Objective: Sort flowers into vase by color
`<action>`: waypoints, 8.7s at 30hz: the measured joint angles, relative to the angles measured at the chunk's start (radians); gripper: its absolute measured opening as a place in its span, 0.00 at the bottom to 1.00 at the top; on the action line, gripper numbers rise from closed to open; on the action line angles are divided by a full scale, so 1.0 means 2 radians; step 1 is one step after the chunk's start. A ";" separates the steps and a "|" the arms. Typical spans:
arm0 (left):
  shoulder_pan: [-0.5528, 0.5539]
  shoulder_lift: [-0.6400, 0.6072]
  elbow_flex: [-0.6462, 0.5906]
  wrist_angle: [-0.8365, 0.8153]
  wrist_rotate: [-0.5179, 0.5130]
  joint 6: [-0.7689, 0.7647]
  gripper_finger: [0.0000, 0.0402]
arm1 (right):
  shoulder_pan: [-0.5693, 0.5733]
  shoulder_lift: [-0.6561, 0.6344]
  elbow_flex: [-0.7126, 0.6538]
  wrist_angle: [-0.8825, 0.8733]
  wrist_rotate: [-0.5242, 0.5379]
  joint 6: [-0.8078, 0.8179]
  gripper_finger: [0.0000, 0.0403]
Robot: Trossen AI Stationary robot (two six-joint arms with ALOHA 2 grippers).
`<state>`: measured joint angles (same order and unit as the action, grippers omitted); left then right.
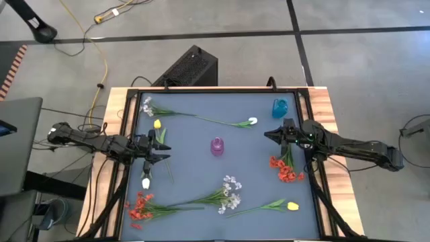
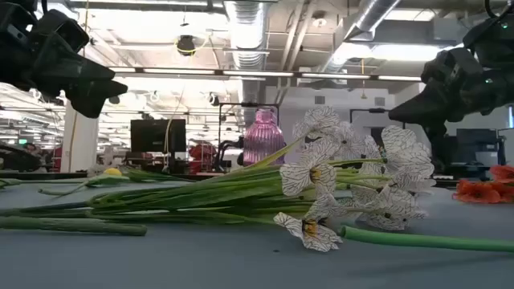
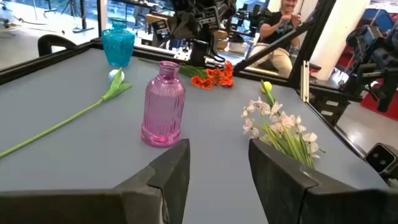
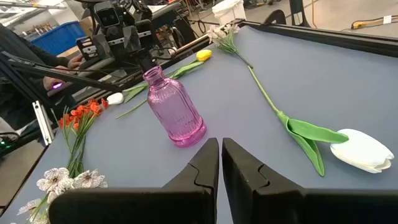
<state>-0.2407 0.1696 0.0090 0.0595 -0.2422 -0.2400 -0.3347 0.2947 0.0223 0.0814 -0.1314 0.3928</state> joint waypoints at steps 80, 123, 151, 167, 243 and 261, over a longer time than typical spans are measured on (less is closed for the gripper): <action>0.000 0.001 0.000 0.009 -0.101 0.026 0.38 | 0.000 0.000 0.000 0.000 0.000 0.000 0.12; 0.061 0.244 0.283 -0.210 -0.186 0.009 0.38 | 0.131 0.303 0.483 -0.589 -0.012 -0.329 0.12; 0.082 0.242 0.283 -0.233 -0.183 -0.020 0.38 | 0.093 0.576 0.392 -0.701 0.101 -0.705 0.52; 0.082 0.242 0.282 -0.252 -0.178 -0.059 0.38 | 0.121 0.577 0.325 -0.610 0.134 -0.713 0.45; 0.082 0.243 0.282 -0.196 -0.239 -0.030 0.38 | 0.084 0.570 0.555 -0.019 -0.092 -0.276 0.10; 0.082 0.243 0.282 -0.195 -0.221 -0.048 0.38 | 0.085 0.620 0.554 -0.046 -0.103 -0.219 0.20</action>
<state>-0.0767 0.6546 0.5724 -0.3311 -0.6844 -0.3355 -0.1654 1.5342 1.1313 -0.0101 -0.3382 -0.0448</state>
